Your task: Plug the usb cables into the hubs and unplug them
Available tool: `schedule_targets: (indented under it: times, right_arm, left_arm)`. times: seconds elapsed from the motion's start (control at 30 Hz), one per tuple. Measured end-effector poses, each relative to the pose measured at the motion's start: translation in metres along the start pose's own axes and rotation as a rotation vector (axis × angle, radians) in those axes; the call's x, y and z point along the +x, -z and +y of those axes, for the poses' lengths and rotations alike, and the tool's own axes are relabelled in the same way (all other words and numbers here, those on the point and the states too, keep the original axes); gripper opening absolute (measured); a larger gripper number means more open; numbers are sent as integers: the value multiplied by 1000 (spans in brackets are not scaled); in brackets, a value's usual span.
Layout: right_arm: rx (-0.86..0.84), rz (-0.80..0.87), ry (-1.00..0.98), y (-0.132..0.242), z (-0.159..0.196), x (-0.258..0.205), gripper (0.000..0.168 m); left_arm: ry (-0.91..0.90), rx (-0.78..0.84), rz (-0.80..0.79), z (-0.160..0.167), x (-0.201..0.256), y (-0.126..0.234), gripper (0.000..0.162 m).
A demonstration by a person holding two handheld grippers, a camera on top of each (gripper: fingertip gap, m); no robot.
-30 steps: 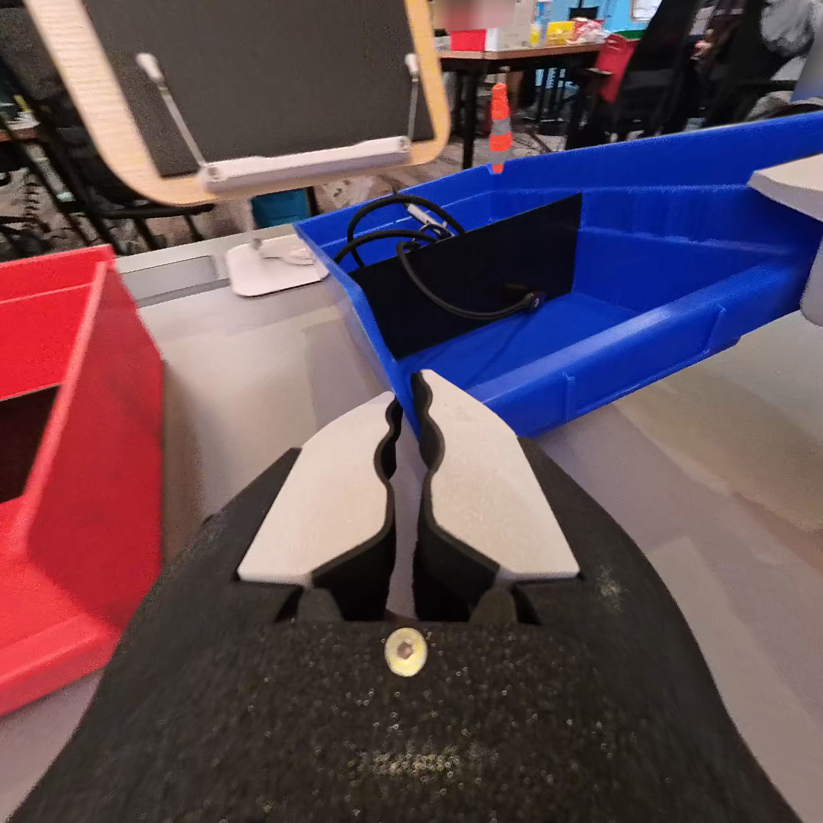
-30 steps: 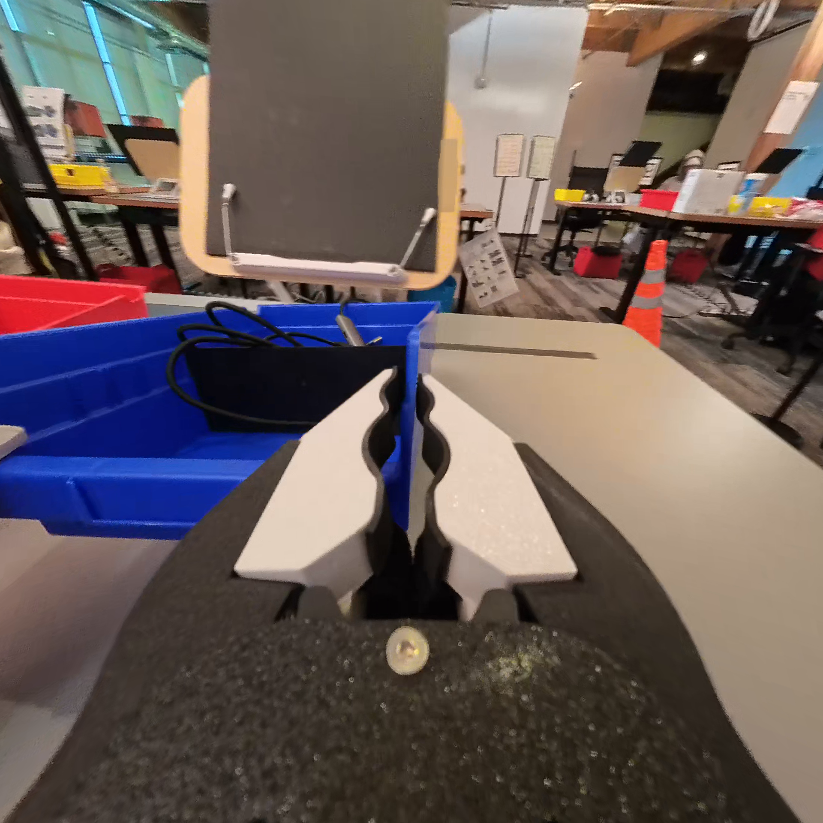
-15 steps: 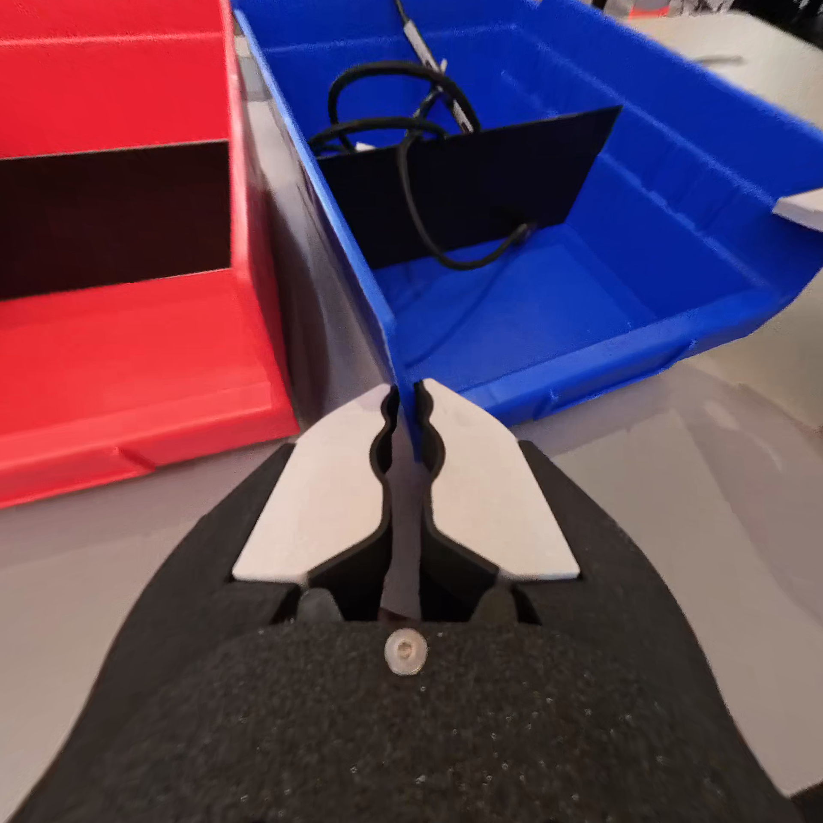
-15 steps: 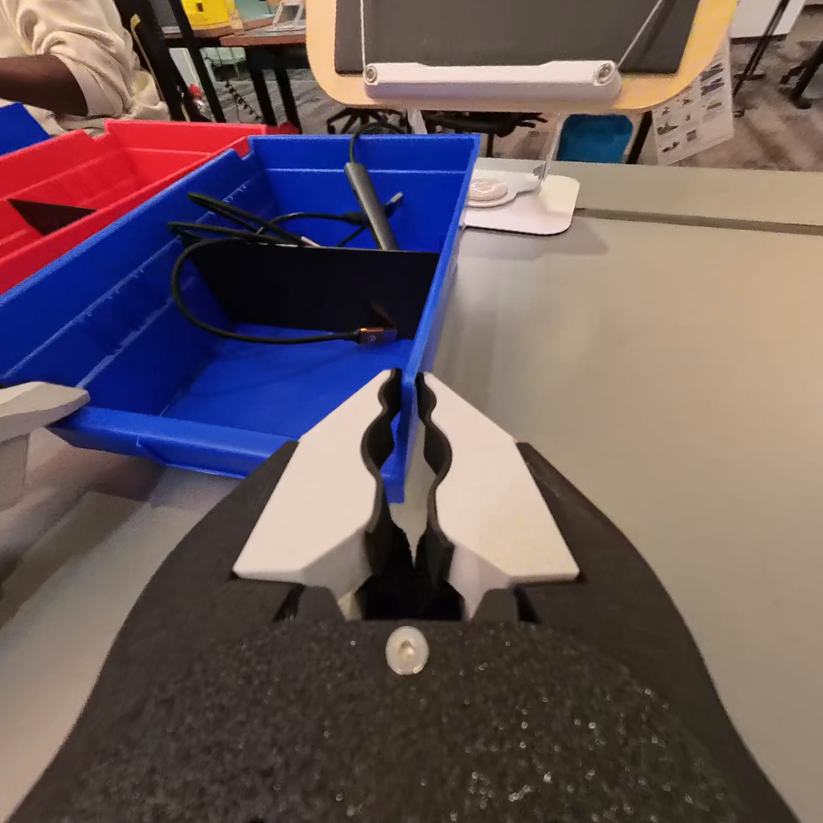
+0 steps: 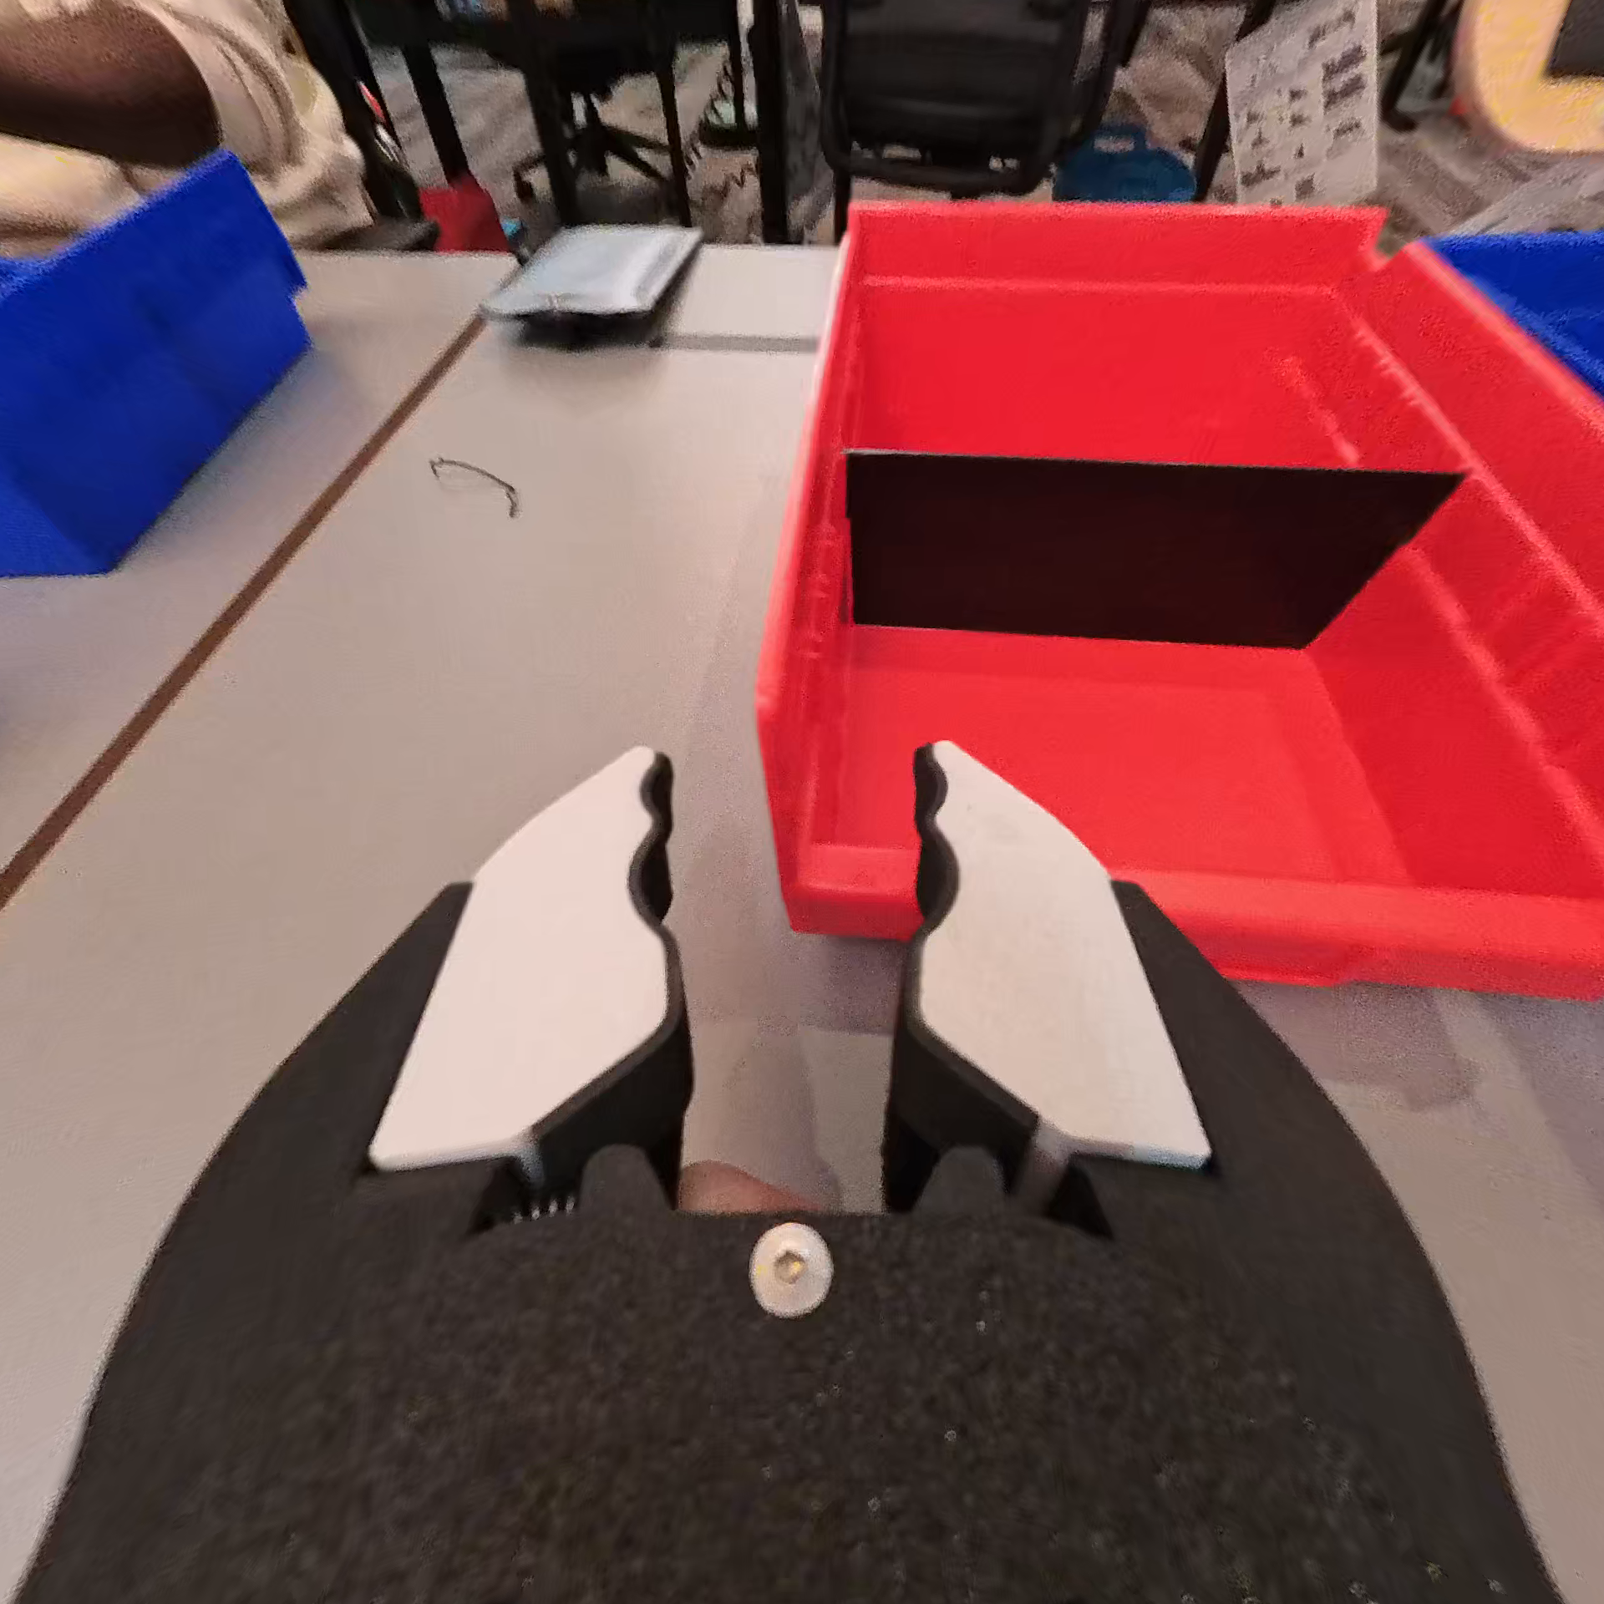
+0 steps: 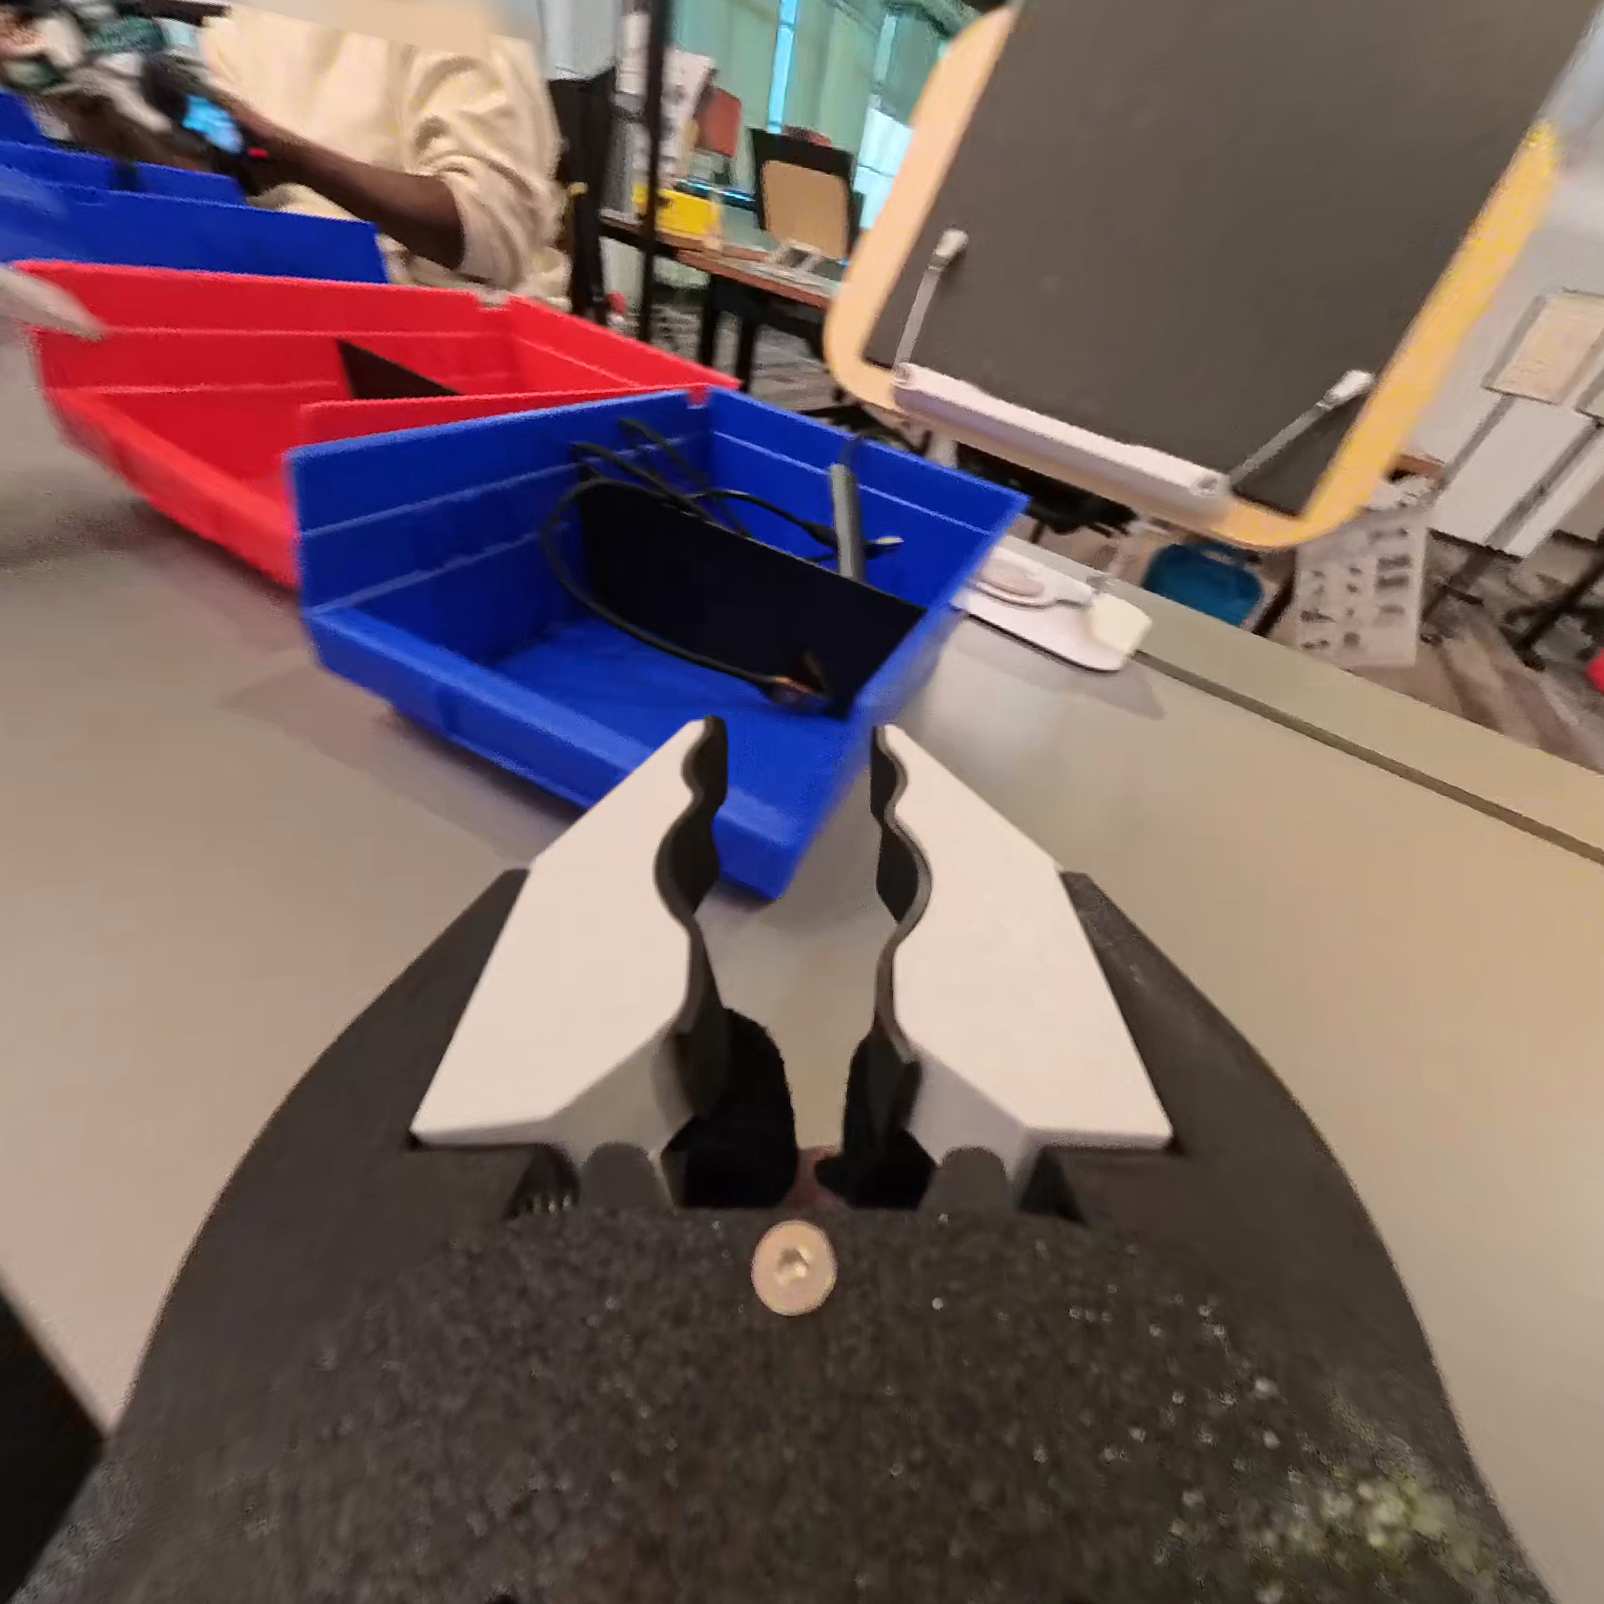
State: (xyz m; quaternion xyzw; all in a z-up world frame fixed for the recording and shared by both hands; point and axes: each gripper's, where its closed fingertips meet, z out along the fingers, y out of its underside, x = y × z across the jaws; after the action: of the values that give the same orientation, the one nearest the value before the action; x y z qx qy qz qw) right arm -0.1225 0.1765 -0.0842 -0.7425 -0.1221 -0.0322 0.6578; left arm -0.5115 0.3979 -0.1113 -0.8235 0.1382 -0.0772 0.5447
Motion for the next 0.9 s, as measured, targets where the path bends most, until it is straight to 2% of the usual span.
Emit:
schedule_targets:
  times: [0.07, 0.1, 0.13, 0.17, 0.3, 0.4, 0.47, 0.53, 0.6, 0.73, 0.77, 0.83, 0.9]
  right_arm:
    - [-9, -91, 25, 2, 2, -32, 27]
    - [-23, -142, 25, 3, 4, -51, 25]
    - [-41, -177, 9, 3, 6, -67, 23]
    - [-54, -205, -25, 2, 6, -82, 17]
    - [-87, -400, -154, -6, -4, -152, 15]
    - [-151, -442, -155, -28, -7, -190, 18]
    - [-159, -425, -195, -49, -17, -204, 21]
    - [-164, -383, -249, -72, -26, -212, 36]
    - [-197, -303, -269, -94, -26, -216, 43]
    - [-261, -162, -175, -119, -18, -226, 48]
    - [-268, -160, -160, -122, -17, -231, 42]
    - [-312, -180, -198, -121, -15, -240, 16]
    - [-319, -176, -224, -118, -20, -242, 8]
  left_arm:
    - [-17, -20, 39, 2, -3, -18, 40]
    - [-28, -36, 85, 4, 2, -25, 29]
    - [-34, -43, 114, 6, 5, -29, 9]
    - [-32, -36, 120, 5, 6, -30, 4]
    - [23, -69, 144, 10, 9, -26, 3]
    - [7, -92, 112, 16, 10, -12, 3]
    - [17, -105, 102, 22, 12, 0, 3]
    - [18, -114, 80, 30, 10, 16, 4]
    - [44, -121, 45, 38, 6, 36, 3]
    - [48, -116, -20, 59, 2, 85, 3]
    - [46, -111, -41, 65, 1, 99, 3]
    - [84, -98, -65, 74, 0, 121, 4]
    - [104, -77, -95, 78, 0, 139, 4]
